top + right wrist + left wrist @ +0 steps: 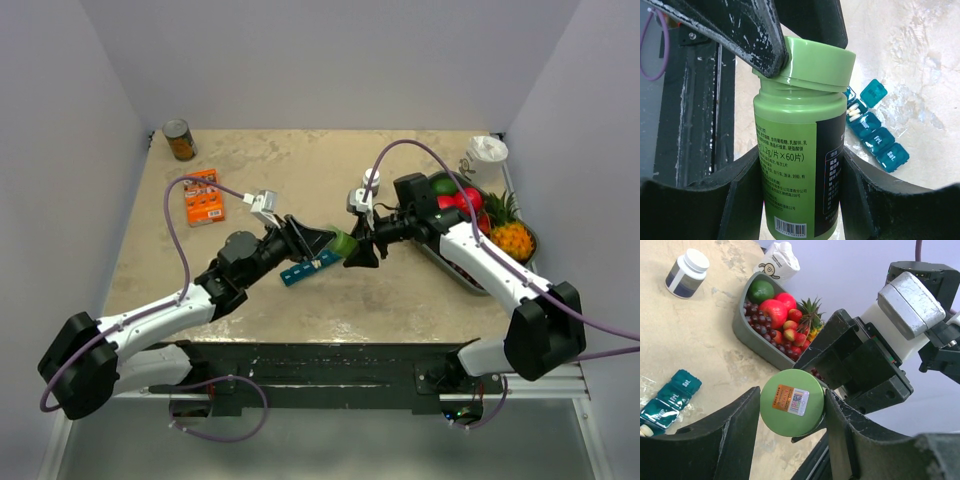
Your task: Sort the pills into containers
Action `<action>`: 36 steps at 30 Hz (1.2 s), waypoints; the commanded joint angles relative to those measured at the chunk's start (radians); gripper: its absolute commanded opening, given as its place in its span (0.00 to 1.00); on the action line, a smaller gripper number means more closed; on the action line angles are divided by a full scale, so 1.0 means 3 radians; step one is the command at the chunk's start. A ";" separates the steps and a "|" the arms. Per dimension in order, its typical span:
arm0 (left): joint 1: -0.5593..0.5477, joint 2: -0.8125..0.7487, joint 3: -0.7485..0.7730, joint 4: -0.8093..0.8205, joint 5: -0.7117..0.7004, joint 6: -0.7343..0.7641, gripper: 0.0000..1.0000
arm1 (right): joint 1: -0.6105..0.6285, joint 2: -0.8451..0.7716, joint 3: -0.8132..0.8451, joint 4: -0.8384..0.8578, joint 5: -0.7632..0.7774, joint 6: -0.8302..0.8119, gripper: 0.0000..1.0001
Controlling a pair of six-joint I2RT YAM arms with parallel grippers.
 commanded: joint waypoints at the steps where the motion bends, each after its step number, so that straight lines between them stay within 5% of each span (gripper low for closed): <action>1: -0.0141 -0.0009 0.0188 0.0058 -0.0007 0.0247 0.00 | 0.0038 -0.0006 -0.0025 0.0380 -0.0028 0.0328 0.00; 14: -0.0233 -0.0045 0.0209 -0.0152 -0.0202 0.0789 0.00 | 0.0038 0.0020 -0.0127 0.0677 -0.0279 0.0757 0.00; 28: 0.0038 -0.0111 0.0066 0.0032 0.1209 0.0804 0.00 | -0.0089 -0.0180 -0.0158 0.0549 -0.0708 0.0440 0.00; 36: 0.0043 -0.0219 -0.0057 0.0058 0.1593 0.1520 0.00 | -0.0264 -0.0174 -0.0618 0.2056 -0.1557 0.1855 0.00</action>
